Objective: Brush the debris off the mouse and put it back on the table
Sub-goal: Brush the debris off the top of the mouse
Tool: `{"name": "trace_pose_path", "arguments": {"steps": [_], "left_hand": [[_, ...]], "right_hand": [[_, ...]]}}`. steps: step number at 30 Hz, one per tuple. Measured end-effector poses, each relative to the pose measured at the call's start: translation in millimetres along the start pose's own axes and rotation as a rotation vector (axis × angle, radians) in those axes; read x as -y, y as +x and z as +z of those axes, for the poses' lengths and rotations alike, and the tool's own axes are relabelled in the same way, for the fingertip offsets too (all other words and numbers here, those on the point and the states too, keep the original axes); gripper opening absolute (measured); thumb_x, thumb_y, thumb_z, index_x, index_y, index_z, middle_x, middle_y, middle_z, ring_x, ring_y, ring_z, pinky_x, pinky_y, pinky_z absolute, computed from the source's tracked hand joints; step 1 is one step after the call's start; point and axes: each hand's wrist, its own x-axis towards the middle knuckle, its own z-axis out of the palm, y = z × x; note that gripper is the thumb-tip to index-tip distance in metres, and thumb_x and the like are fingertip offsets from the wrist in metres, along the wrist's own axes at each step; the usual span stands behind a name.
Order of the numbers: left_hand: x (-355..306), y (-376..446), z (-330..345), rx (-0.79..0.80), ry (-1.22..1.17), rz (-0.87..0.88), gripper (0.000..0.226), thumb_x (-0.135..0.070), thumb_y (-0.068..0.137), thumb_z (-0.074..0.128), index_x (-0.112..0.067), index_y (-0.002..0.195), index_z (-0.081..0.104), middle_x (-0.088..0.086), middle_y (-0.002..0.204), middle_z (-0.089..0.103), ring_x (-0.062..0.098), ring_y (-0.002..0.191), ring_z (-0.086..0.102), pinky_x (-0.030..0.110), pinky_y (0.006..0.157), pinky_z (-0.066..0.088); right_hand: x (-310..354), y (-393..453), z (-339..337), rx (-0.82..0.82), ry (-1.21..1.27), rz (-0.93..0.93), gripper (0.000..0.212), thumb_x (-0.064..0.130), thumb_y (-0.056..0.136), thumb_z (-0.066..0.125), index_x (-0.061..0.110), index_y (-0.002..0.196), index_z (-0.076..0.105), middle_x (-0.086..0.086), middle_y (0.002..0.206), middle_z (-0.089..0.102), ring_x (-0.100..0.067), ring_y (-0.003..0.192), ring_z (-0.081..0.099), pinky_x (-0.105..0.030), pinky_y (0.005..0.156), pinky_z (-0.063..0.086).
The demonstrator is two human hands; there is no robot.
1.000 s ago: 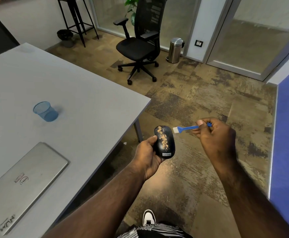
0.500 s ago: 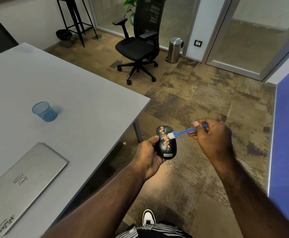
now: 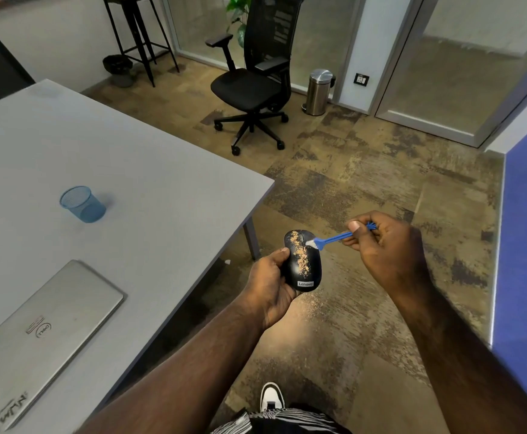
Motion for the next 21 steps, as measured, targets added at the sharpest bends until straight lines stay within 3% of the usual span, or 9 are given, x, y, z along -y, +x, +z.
{"name": "trace_pose_path", "arguments": {"steps": [7,11,15,21], "left_hand": [[2,0,-2,-0.001,-0.014,-0.003,0.037,-0.017,0.102,0.034,0.001,0.128,0.053,0.025,0.133,0.057,0.041,0.127,0.052,0.052,0.104,0.043],[3,0,-2,0.019,-0.005,-0.006,0.035,-0.018,0.102,0.034,0.0,0.122,0.057,0.025,0.132,0.058,0.041,0.128,0.051,0.052,0.104,0.043],[5,0,-2,0.022,-0.004,-0.015,0.037,-0.017,0.102,0.033,0.001,0.126,0.054,0.026,0.135,0.056,0.043,0.128,0.05,0.053,0.102,0.043],[2,-2,-2,0.017,-0.013,-0.015,0.041,-0.018,0.102,0.032,0.002,0.133,0.05,0.027,0.137,0.054,0.042,0.13,0.048,0.051,0.104,0.043]], "right_hand": [[2,-1,-7,-0.074,0.068,-0.012,0.022,0.044,0.087,0.055,0.031,0.093,0.071,0.018,0.072,0.07,-0.011,0.065,0.073,-0.047,0.06,0.062],[-3,-3,1,-0.032,0.005,0.01,0.01,0.029,0.093,0.061,0.027,0.093,0.071,0.017,0.07,0.07,-0.013,0.065,0.074,-0.047,0.061,0.063],[-11,4,0,-0.099,-0.051,0.076,0.016,0.022,0.097,0.06,0.016,0.105,0.072,0.015,0.071,0.069,-0.008,0.071,0.074,-0.043,0.069,0.063],[-8,-3,-4,-0.057,0.145,0.072,0.01,0.037,0.089,0.061,0.039,0.081,0.067,0.016,0.072,0.074,-0.006,0.065,0.074,-0.036,0.062,0.064]]}}
